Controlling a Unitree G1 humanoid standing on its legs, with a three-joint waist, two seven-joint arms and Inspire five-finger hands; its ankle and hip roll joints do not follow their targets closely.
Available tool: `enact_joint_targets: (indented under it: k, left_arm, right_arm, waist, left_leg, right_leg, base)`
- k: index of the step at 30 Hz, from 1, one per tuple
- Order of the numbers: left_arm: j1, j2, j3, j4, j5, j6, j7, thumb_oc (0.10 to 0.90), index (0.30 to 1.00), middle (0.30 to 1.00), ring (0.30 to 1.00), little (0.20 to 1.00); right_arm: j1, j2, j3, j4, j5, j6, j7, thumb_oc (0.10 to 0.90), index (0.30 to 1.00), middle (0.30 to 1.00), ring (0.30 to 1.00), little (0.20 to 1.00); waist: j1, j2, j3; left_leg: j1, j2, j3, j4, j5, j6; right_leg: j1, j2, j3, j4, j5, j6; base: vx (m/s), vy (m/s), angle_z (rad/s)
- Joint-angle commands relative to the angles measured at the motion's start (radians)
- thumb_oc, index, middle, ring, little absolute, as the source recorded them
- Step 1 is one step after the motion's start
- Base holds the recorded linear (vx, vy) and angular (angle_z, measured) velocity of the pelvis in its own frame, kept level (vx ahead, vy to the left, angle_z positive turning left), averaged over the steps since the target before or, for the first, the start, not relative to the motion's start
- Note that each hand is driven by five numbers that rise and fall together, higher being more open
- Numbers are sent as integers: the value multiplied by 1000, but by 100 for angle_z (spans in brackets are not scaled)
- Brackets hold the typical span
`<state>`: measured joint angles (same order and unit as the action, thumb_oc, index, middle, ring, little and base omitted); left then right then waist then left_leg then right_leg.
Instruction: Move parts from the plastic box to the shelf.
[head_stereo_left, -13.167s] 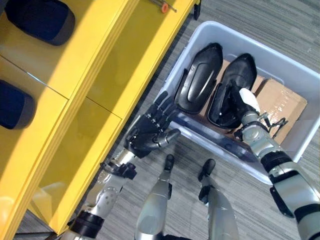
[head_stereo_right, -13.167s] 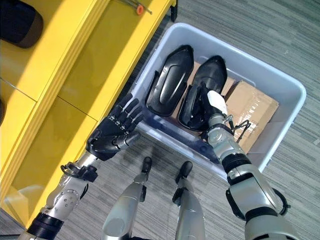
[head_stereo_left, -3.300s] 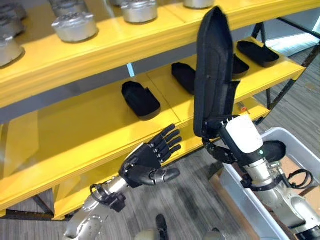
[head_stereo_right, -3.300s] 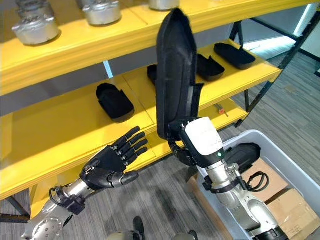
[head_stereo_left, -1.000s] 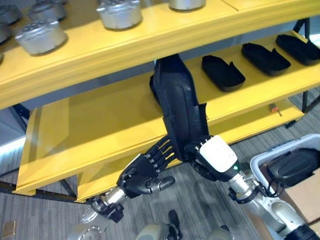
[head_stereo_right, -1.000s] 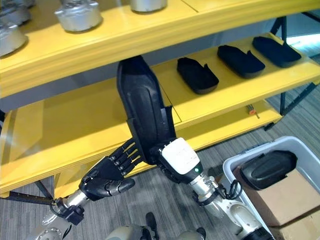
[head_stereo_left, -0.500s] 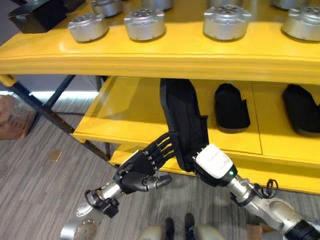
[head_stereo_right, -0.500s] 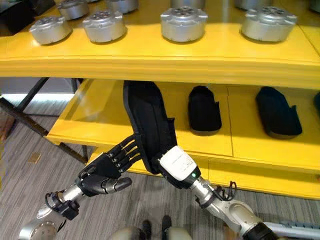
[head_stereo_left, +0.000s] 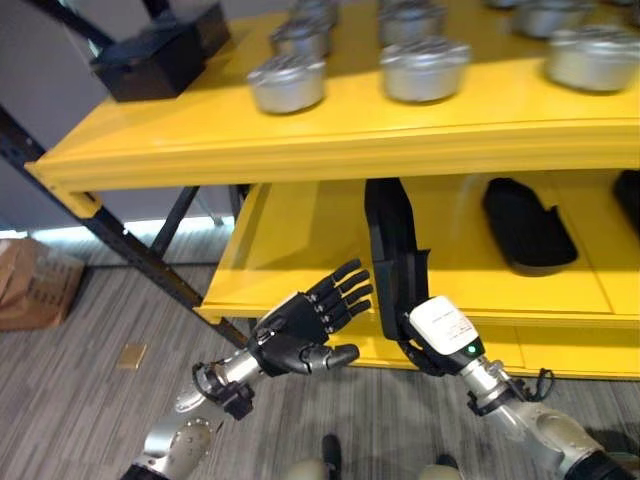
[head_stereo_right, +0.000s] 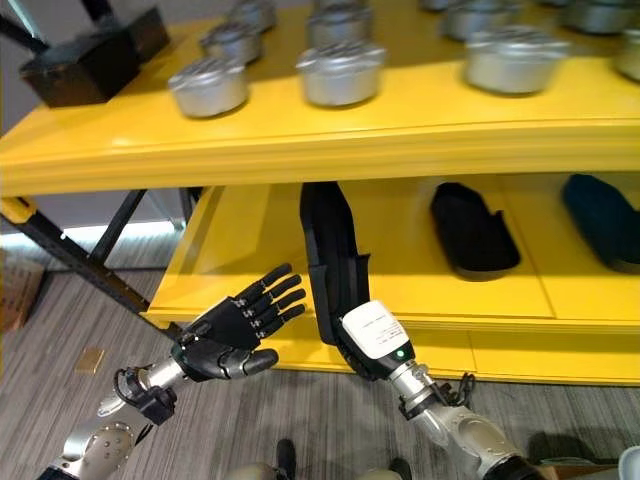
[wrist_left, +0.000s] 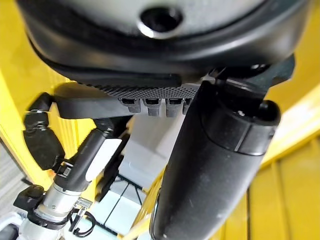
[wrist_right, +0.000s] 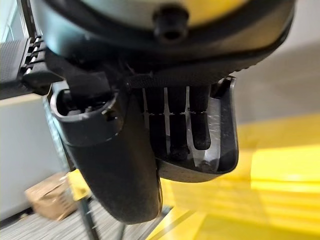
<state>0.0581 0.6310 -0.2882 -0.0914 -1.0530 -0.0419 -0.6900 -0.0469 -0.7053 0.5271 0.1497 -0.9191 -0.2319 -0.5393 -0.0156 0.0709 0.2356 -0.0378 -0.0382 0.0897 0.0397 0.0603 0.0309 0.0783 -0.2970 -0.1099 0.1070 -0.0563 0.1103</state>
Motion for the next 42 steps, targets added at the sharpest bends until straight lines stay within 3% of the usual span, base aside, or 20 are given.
enact_joint_targets:
  k: [1,7,12,16,17,19,21,23,31,42]
  left_arm:
    - [-4,3,47,-126,-50,-58,-45,900,1000,1000,1000,1000]
    - [0,-3,51,-116,-45,-44,-44,900,1000,1000,1000,1000]
    - [-3,-10,40,-109,-31,-46,-33,900,1000,1000,1000,1000]
    - [38,-42,75,-106,4,-77,-15,900,1000,1000,1000,1000]
    - [36,-45,74,-99,2,-74,-40,900,1000,1000,1000,1000]
    - [13,-34,64,-98,-9,-54,-65,900,1000,1000,1000,1000]
    - [1,-21,71,-102,-31,-34,-73,900,1000,1000,1000,1000]
    - [1,-22,88,-106,-43,-12,-75,900,1000,1000,1000,1000]
    - [-5,-54,90,-97,-6,27,-64,900,1000,1000,1000,1000]
    - [-17,-64,94,-90,10,51,-48,900,1000,1000,1000,1000]
  right_arm:
    - [-188,23,-40,-70,82,33,-85,400,300,300,300,300]
    - [-234,63,-18,-21,94,74,-65,400,300,300,300,300]
    - [-301,95,-13,56,106,140,-52,400,300,300,300,300]
    - [-370,139,-20,161,123,228,-46,400,300,300,300,300]
    - [-363,127,-39,201,155,276,-67,400,300,300,300,300]
    - [-346,114,-63,241,171,307,-71,400,300,300,300,300]
    - [-341,101,-86,284,174,296,-66,400,300,300,300,300]
    - [-343,87,-101,299,191,324,-20,400,300,300,300,300]
    - [-405,63,-41,382,138,260,135,400,300,300,300,300]
    - [-518,41,39,458,114,259,253,400,300,300,300,300]
  waist:
    - [29,2,-64]
    - [53,-8,-76]
    - [79,-11,-68]
    - [133,-14,-49]
    - [118,-19,-39]
    - [91,-23,-36]
    - [85,-22,-42]
    - [89,-31,-51]
    - [116,-52,-58]
    - [146,-48,-34]
  left_leg:
    - [55,89,7,13,-109,-42]
    - [70,77,27,17,-134,-17]
    - [80,67,73,23,-145,-1]
    - [119,66,191,5,-168,6]
    - [103,56,173,19,-163,22]
    - [95,42,118,31,-173,29]
    - [95,43,105,22,-166,27]
    - [103,51,106,5,-157,16]
    - [128,84,91,-49,-124,-23]
    - [99,106,82,-41,-106,-47]
  right_leg:
    - [-20,43,-24,36,-9,29]
    - [-17,-2,-42,18,30,48]
    - [-18,-25,-113,34,50,43]
    - [-20,-36,-301,94,35,45]
    - [-54,5,-244,87,44,28]
    - [-76,44,-136,69,42,32]
    - [-74,63,-97,50,45,36]
    - [-53,76,-95,6,53,45]
    - [-10,88,-122,-68,67,42]
    - [-20,89,-160,-79,68,30]
  base:
    - [139,192,-11]
    - [115,167,-10]
    - [44,148,-30]
    - [-12,184,-63]
    - [-60,38,-122]
    - [-1,-41,-16]
    - [45,-58,109]
    - [76,-143,52]
    - [44,-108,-3]
    - [16,-54,2]
